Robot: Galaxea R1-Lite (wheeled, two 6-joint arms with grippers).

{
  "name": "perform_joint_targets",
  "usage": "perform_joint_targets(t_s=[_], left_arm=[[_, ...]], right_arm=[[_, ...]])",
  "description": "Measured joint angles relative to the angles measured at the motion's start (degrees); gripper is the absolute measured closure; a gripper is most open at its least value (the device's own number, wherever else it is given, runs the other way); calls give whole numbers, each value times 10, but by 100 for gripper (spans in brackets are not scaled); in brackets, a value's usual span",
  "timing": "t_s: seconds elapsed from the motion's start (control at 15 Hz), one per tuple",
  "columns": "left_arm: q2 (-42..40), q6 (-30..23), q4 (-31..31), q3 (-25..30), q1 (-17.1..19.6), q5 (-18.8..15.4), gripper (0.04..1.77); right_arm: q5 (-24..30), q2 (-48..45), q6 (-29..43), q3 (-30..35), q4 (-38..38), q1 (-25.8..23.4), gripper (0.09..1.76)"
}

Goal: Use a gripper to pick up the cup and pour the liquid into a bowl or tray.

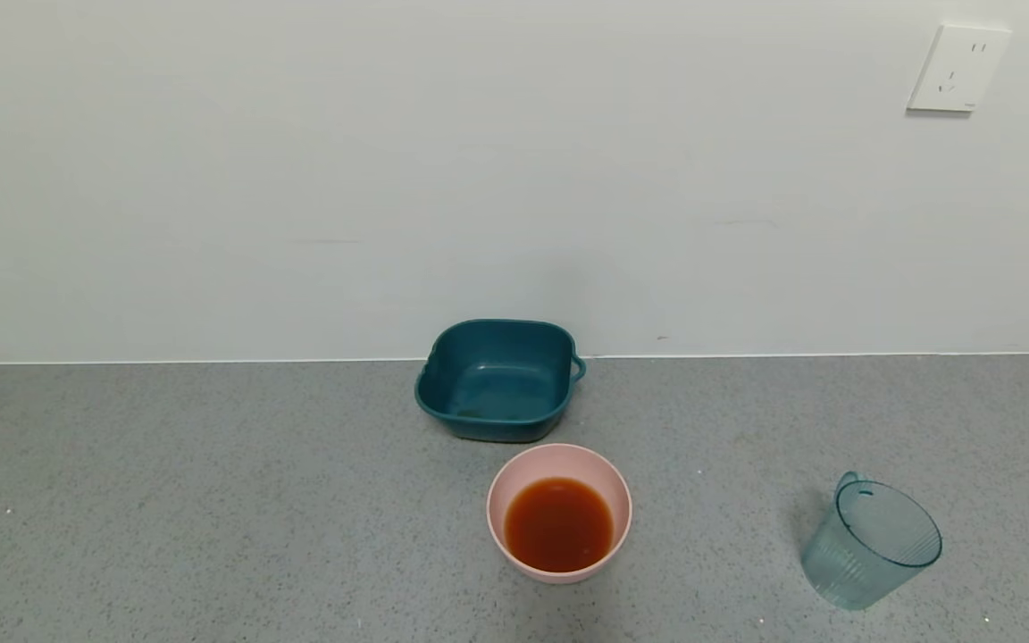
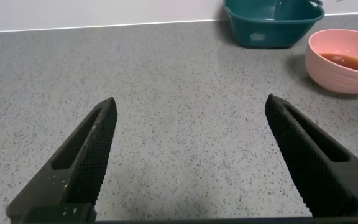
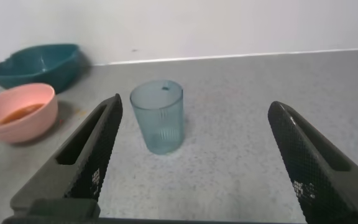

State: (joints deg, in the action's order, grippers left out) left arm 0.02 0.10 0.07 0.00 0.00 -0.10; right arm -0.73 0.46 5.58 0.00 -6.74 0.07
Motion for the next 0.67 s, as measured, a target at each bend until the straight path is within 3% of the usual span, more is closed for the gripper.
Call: perform_joint_targets(t_s=[0.2,0.67], left_arm=[[0,0,0,0,0,0,9],[0,0,0,0,0,0,9]], right_arm=[[-3,-4,-20,0,60,0,15],[-6,-4,-29,0,62,0,15]])
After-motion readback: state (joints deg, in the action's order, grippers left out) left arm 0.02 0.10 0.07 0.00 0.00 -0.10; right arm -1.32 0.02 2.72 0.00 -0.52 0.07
